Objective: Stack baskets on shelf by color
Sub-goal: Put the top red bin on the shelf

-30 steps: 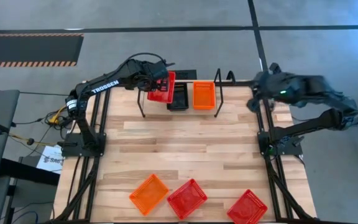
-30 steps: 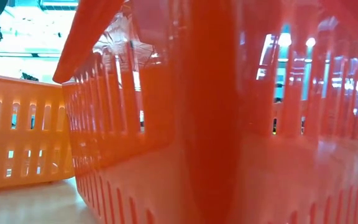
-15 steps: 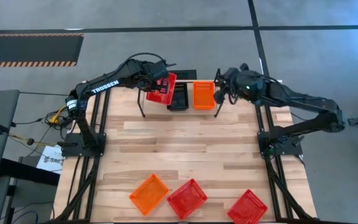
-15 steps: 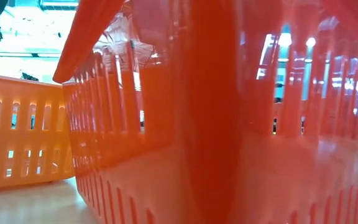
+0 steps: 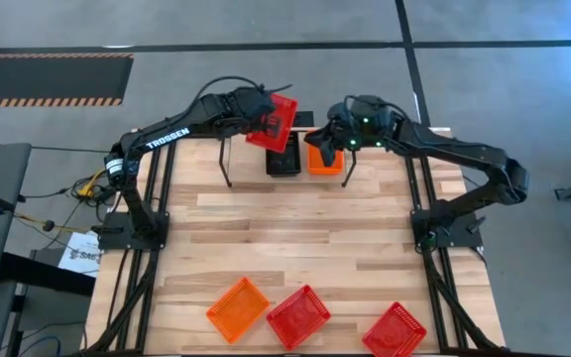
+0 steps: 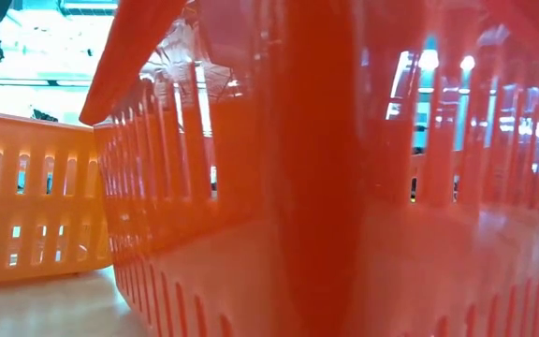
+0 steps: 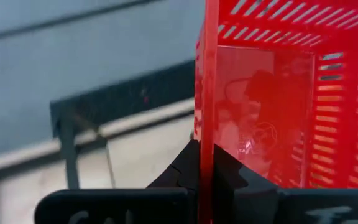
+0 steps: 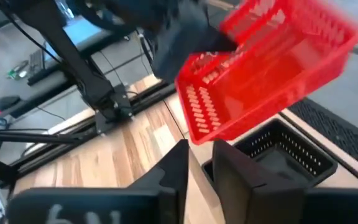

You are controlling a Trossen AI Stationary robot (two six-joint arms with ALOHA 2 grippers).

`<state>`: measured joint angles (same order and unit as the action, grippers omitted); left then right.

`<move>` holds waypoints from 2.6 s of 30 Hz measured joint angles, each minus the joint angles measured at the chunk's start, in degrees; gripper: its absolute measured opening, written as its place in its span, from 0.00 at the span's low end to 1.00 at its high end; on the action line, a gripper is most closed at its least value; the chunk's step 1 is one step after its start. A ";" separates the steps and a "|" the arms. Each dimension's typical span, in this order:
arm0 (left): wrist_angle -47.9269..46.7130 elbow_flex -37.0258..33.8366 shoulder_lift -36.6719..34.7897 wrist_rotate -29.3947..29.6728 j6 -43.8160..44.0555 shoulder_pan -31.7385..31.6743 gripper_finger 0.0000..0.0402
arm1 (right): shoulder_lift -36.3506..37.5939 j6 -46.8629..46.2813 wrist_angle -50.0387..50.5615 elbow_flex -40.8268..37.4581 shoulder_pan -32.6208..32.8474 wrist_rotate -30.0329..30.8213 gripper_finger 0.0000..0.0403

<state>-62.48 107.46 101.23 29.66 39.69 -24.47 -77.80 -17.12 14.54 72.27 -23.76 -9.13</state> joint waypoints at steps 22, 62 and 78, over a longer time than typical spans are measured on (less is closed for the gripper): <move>4.42 0.00 -0.02 -0.47 -9.11 -0.94 0.00 | -8.74 0.48 -11.48 0.02 -3.10 0.76 0.48; -10.15 -13.92 0.92 -9.34 20.91 -5.73 0.00 | 7.25 18.17 3.59 0.02 -7.16 0.17 0.45; -9.48 -13.88 6.82 -13.49 17.92 -6.03 0.00 | 7.32 19.15 3.79 0.02 -7.16 0.17 0.44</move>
<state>-71.96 93.58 108.05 16.16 57.61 -30.50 -70.48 2.02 18.33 72.29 -30.92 -8.95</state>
